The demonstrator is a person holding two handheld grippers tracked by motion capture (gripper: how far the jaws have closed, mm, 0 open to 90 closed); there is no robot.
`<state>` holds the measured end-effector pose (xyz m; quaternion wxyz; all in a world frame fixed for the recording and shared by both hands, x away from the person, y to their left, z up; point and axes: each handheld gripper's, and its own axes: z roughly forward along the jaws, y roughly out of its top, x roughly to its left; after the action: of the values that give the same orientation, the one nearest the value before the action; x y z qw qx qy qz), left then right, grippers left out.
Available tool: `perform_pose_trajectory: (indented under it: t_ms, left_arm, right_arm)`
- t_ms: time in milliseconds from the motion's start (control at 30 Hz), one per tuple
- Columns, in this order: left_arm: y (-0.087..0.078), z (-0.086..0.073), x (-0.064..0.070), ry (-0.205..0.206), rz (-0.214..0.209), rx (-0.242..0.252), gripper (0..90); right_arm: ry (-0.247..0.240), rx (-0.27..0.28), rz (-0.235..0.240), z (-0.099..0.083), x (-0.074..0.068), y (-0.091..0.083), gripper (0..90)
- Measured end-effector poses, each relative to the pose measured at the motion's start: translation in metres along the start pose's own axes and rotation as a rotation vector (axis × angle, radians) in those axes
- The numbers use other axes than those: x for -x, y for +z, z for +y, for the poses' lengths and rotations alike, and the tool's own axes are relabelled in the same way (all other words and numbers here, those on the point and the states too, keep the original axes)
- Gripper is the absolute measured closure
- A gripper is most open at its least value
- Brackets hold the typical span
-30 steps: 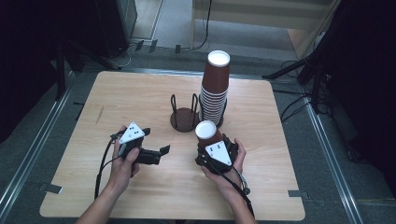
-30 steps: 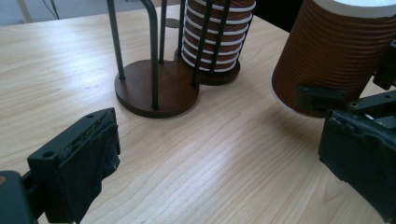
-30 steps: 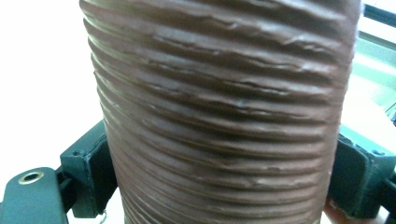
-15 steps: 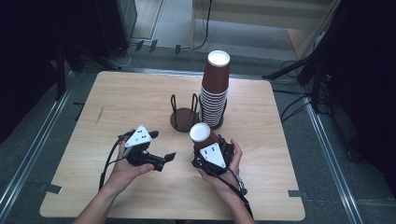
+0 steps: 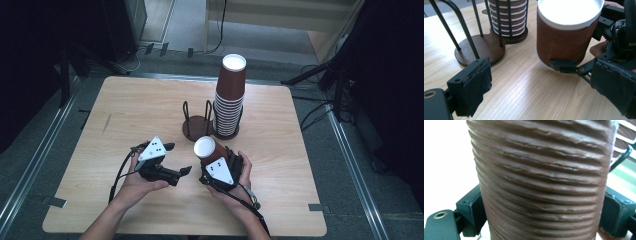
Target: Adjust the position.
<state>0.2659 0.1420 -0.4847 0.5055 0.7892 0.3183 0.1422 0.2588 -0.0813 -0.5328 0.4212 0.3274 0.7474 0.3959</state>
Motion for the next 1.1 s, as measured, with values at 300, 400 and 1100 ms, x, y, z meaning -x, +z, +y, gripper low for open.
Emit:
perform_pose_trajectory:
  t_ms: [300, 400, 1100]
  left_arm:
    - [0.001, 0.000, 0.004, 0.021, -0.035, -0.012, 4.5]
    - [0.002, 0.000, 0.005, 0.026, -0.042, -0.014, 5.0]
    - [0.003, 0.001, 0.009, 0.055, -0.091, -0.036, 7.4]
  right_arm:
    - [-0.082, 0.010, 0.024, -0.001, -0.012, 0.000, 11.0]
    - [-0.111, 0.017, 0.035, 0.000, -0.017, -0.001, 11.0]
    - [-0.258, 0.050, 0.127, 0.000, -0.038, -0.006, 10.9]
